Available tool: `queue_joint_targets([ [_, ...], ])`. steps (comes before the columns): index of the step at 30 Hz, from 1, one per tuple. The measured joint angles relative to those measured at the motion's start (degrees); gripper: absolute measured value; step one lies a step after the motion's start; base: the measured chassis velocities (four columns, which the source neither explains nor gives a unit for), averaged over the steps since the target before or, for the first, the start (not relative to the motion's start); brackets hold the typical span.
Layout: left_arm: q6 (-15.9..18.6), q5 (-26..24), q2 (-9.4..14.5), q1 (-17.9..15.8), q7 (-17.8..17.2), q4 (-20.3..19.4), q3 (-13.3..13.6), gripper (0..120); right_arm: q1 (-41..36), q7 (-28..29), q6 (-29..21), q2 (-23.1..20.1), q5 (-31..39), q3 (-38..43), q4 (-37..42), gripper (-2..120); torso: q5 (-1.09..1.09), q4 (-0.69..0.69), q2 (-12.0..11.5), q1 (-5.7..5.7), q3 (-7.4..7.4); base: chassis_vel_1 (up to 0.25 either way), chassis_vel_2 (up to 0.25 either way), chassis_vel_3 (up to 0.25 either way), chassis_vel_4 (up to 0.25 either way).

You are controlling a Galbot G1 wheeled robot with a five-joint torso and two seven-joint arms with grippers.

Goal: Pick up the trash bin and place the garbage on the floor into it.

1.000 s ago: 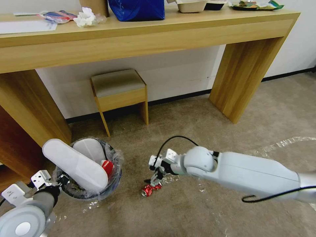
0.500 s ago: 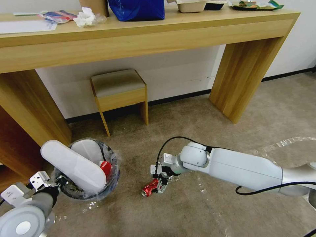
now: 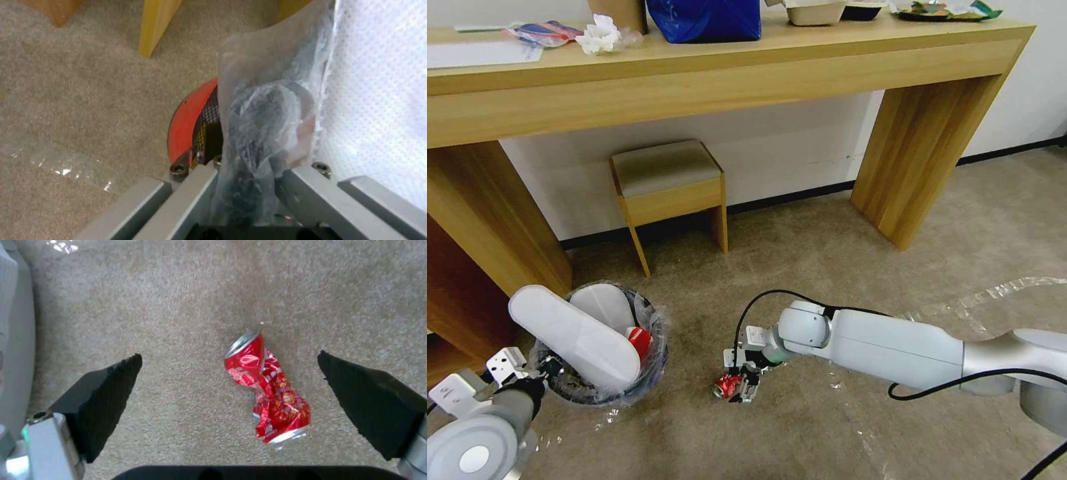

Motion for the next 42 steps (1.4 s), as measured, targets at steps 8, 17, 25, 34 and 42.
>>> queue_joint_targets([
  [8,0.00,0.35,-0.29,-0.12,-0.01,0.32,0.17,0,-0.81,1.08,1.30,0.73,-0.20,-0.21,-1.01,100,0.00,0.00,0.00,0.00,0.00,0.000,0.000,0.000,0.000],
  [17,0.00,0.51,-0.41,-0.18,-0.09,0.37,0.40,0,-1.12,2.63,2.34,1.13,0.18,-0.25,-2.02,100,0.00,0.00,0.00,0.00,0.00,0.000,0.000,0.000,0.000],
  [25,0.00,0.76,-0.30,0.00,-0.08,0.37,0.48,0,-1.91,2.79,4.98,2.49,-0.06,-0.19,-5.13,100,0.00,0.00,0.00,0.00,0.00,0.000,0.000,0.000,0.000],
  [34,0.00,0.58,-0.01,0.27,-0.16,-0.32,0.51,0,-2.86,3.79,6.32,2.47,-0.33,0.39,-6.58,100,0.00,0.00,0.00,0.00,0.00,0.000,0.000,0.000,0.000],
  [42,0.00,0.62,0.11,0.05,-0.16,-0.32,0.91,0,-3.04,5.24,6.93,1.86,0.41,0.32,-6.99,100,0.00,0.00,0.00,0.00,0.00,0.000,0.000,0.000,0.000],
])
